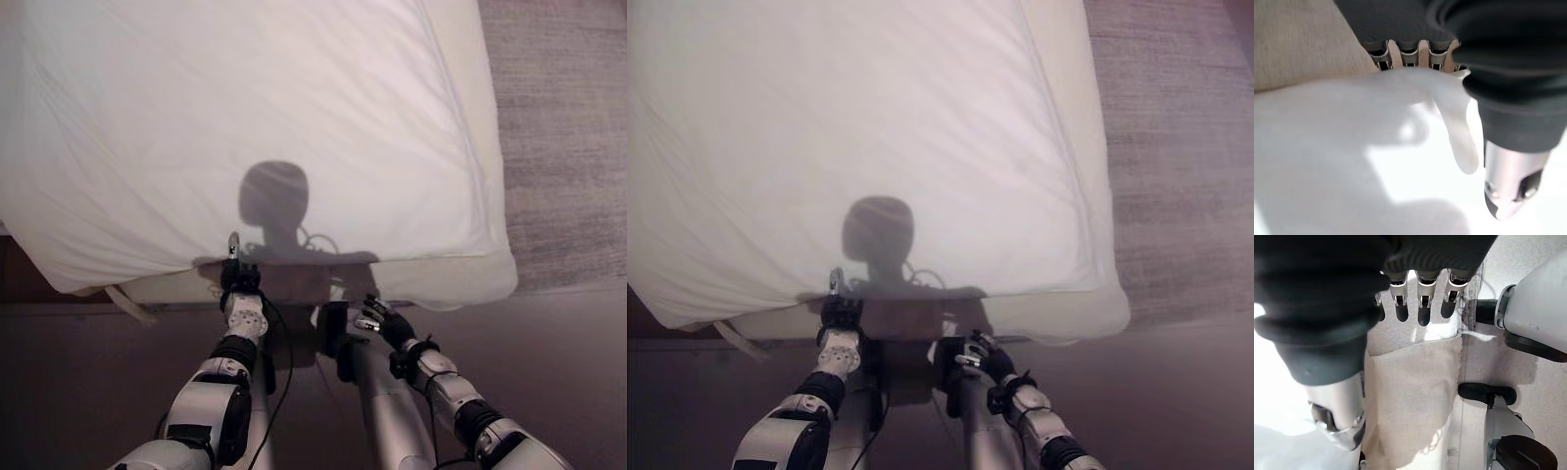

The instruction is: Make the bed

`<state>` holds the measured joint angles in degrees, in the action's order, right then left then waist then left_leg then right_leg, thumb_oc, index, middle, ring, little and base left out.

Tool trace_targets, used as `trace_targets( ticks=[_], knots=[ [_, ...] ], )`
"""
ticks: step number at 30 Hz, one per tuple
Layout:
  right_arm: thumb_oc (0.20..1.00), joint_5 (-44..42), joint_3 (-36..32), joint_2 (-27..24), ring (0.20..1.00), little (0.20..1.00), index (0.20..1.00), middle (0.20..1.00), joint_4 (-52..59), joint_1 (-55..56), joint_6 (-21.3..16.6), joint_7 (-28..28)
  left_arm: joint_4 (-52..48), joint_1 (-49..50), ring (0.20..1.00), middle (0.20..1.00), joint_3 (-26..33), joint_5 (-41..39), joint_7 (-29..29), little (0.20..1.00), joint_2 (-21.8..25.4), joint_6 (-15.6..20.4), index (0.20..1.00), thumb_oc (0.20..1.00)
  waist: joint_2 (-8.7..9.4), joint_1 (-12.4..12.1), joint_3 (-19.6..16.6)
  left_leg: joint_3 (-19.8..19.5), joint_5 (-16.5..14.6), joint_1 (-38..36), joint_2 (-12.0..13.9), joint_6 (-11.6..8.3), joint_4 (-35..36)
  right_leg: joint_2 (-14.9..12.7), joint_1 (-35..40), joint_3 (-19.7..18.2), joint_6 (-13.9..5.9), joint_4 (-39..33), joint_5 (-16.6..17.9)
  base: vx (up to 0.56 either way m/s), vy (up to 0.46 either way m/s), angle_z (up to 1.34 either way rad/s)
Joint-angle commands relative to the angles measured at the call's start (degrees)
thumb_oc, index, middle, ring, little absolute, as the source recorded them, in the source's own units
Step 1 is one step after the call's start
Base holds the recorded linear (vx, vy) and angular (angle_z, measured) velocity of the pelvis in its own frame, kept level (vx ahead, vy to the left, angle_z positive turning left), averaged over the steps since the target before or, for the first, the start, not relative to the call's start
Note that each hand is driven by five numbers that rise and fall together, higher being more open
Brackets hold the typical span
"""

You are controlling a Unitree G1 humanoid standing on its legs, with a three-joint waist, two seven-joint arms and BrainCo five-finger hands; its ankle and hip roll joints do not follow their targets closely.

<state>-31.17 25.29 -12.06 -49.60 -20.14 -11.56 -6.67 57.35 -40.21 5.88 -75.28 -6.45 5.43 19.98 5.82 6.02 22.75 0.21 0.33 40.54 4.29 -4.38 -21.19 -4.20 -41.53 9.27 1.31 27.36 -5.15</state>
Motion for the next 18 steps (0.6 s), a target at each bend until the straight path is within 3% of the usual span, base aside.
trace_targets(
  ticks=[1, 3, 4, 5, 6, 13, 18],
  knots=[
    [1.000, -1.45, 1.96, -1.56, 1.000, 1.000, 1.000, 1.000, 2.86, 3.85, -1.88, -0.46, 0.32, -4.44, 1.000, 1.000, 0.72, 1.28, 1.16, 1.000, 2.36, 2.77, 1.000, 1.000, -1.40, 0.40, -5.82, 1.20, -2.62, 4.19, 0.75, -0.93, -4.11, -2.71, -3.09, -2.27, -7.75, -5.18, 4.51, 0.00, 0.000, 0.00],
    [1.000, -1.40, 2.07, -1.46, 1.000, 1.000, 1.000, 1.000, 2.89, 4.05, -1.85, -0.41, 0.46, -4.88, 1.000, 1.000, 0.91, 1.11, 1.32, 1.000, 2.82, 2.79, 1.000, 1.000, -1.44, 0.54, -6.10, 1.23, -2.59, 4.49, 0.90, -0.98, -4.18, -2.68, -3.43, -2.33, -7.73, -5.12, 4.53, 0.00, 0.000, 0.00],
    [1.000, -1.30, 2.15, -1.51, 1.000, 1.000, 1.000, 1.000, 3.02, 4.12, -1.86, -0.37, 0.40, -5.18, 0.771, 0.771, 0.89, 1.23, 1.43, 0.771, 3.08, 2.77, 0.771, 0.771, -1.45, 0.63, -6.23, 1.35, -2.59, 4.62, 0.95, -0.99, -4.23, -2.70, -3.57, -2.31, -7.75, -5.10, 4.55, 0.00, 0.000, 0.00],
    [1.000, -1.26, 2.18, -1.43, 1.000, 1.000, 1.000, 1.000, 2.98, 4.22, -1.85, -0.27, 0.36, -5.32, 0.617, 0.617, 0.85, 1.31, 1.34, 0.617, 3.09, 2.85, 0.617, 0.617, -1.49, 0.68, -6.32, 1.38, -2.61, 4.66, 0.94, -0.96, -4.31, -2.66, -3.63, -2.35, -7.72, -5.05, 4.54, 0.00, 0.000, 0.00],
    [1.000, -1.20, 2.20, -1.30, 1.000, 1.000, 1.000, 1.000, 2.82, 4.24, -1.85, -0.22, 0.46, -5.43, 0.200, 0.200, 0.85, 1.44, 1.17, 0.200, 3.11, 2.86, 0.200, 0.200, -1.53, 0.67, -6.44, 1.46, -2.66, 4.73, 0.98, -0.92, -4.40, -2.63, -3.69, -2.41, -7.75, -5.02, 4.53, 0.00, 0.000, 0.00],
    [1.000, -3.89, 2.72, -0.84, 1.000, 1.000, 1.000, 1.000, 3.31, 3.95, -1.28, -2.49, -0.14, -5.67, 0.200, 0.200, 0.56, 1.82, 1.19, 0.200, 2.59, 3.27, 0.200, 0.200, -1.83, 0.51, -6.31, 1.69, -2.70, 4.87, 0.98, -0.89, -4.62, -2.83, -3.81, -2.54, -7.83, -4.76, 4.56, 0.00, 0.002, -0.01],
    [1.000, -15.25, 1.90, 1.61, 1.000, 1.000, 1.000, 1.000, 3.64, 4.09, 0.38, -6.35, -3.60, -5.33, 0.200, 0.200, -0.39, 0.40, 3.07, 0.200, 0.97, 4.20, 0.200, 0.200, -2.17, 0.16, -5.79, 1.71, -3.05, 4.44, 0.95, -0.81, -4.50, -2.76, -3.33, -2.75, -7.87, -4.75, 4.14, 0.00, 0.002, -0.01]
  ],
)
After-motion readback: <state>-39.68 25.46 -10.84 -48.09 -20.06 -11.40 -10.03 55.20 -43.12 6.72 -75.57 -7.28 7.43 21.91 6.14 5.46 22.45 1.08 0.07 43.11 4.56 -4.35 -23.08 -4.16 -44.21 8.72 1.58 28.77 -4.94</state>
